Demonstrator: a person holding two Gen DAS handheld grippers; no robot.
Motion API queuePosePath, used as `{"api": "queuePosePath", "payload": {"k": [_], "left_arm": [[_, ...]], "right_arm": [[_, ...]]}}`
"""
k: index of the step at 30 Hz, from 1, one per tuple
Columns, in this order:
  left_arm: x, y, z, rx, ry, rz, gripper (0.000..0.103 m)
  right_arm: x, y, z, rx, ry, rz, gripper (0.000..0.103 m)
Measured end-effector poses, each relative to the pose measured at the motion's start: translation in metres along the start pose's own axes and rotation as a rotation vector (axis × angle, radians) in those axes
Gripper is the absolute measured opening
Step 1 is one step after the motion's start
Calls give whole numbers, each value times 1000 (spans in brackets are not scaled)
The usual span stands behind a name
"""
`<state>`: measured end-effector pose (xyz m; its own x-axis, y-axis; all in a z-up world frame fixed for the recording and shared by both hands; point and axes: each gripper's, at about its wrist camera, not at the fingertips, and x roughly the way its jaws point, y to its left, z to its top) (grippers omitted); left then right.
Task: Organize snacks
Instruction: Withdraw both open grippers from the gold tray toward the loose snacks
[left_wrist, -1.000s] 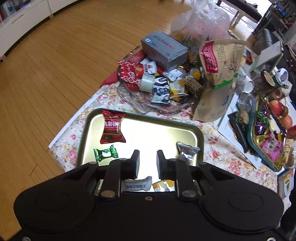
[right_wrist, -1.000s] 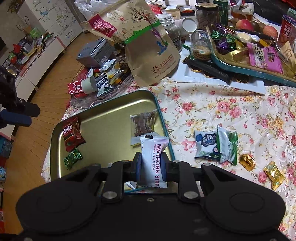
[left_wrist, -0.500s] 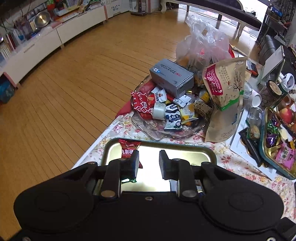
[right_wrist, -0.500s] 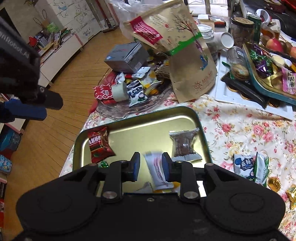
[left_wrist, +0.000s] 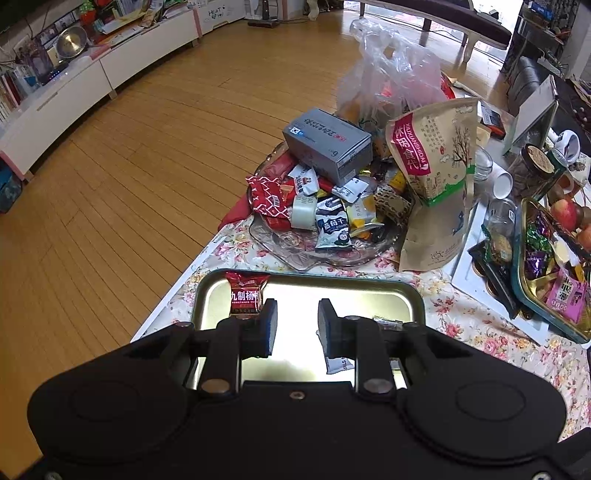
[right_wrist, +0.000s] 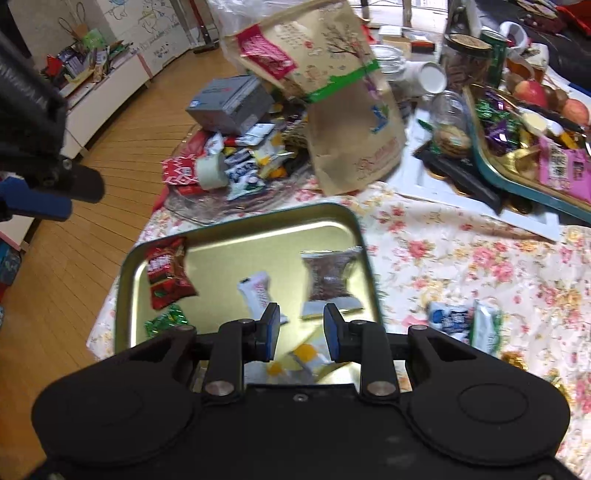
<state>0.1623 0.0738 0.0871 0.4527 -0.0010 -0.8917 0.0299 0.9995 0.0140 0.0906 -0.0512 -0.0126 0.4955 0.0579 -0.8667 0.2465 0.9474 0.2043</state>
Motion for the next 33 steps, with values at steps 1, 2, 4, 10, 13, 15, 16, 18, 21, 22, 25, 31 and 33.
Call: {"api": "queuePosePath", "payload": {"k": [1, 2, 4, 10, 13, 15, 16, 18, 21, 22, 25, 31, 33], "left_arm": [[-1, -2, -1, 10, -6, 5, 34], [-1, -5, -1, 19, -12, 11, 34], [-2, -10, -3, 35, -23, 21, 39], [-3, -32, -11, 99, -40, 27, 46], [-1, -45, -15, 134, -24, 7, 46], [2, -52, -18, 152, -10, -2, 46], [3, -56, -20, 159, -4, -3, 46], [5, -66, -25, 183, 8, -10, 46], [9, -78, -31, 214, 28, -21, 46], [11, -83, -34, 227, 38, -27, 46], [15, -97, -43, 266, 72, -50, 46], [20, -126, -59, 349, 105, -63, 46], [21, -134, -64, 373, 105, -56, 46]], "right_arm": [[-1, -5, -1, 1, 3, -9, 29], [-1, -11, -3, 2, 5, -20, 29], [-2, -23, -5, 10, 8, -39, 29], [-8, -64, -15, 57, 20, -82, 29], [-10, -85, -20, 79, 23, -112, 29], [-12, -99, -23, 103, 22, -123, 29], [-13, -107, -24, 119, 21, -128, 29], [-14, -124, -27, 156, 18, -137, 29], [-13, -143, -30, 204, 25, -157, 29], [-14, -148, -30, 216, 27, -159, 29], [-19, -165, -32, 242, 23, -167, 29], [-31, -196, -40, 303, 14, -190, 29], [-35, -205, -45, 317, 13, -195, 29]]}}
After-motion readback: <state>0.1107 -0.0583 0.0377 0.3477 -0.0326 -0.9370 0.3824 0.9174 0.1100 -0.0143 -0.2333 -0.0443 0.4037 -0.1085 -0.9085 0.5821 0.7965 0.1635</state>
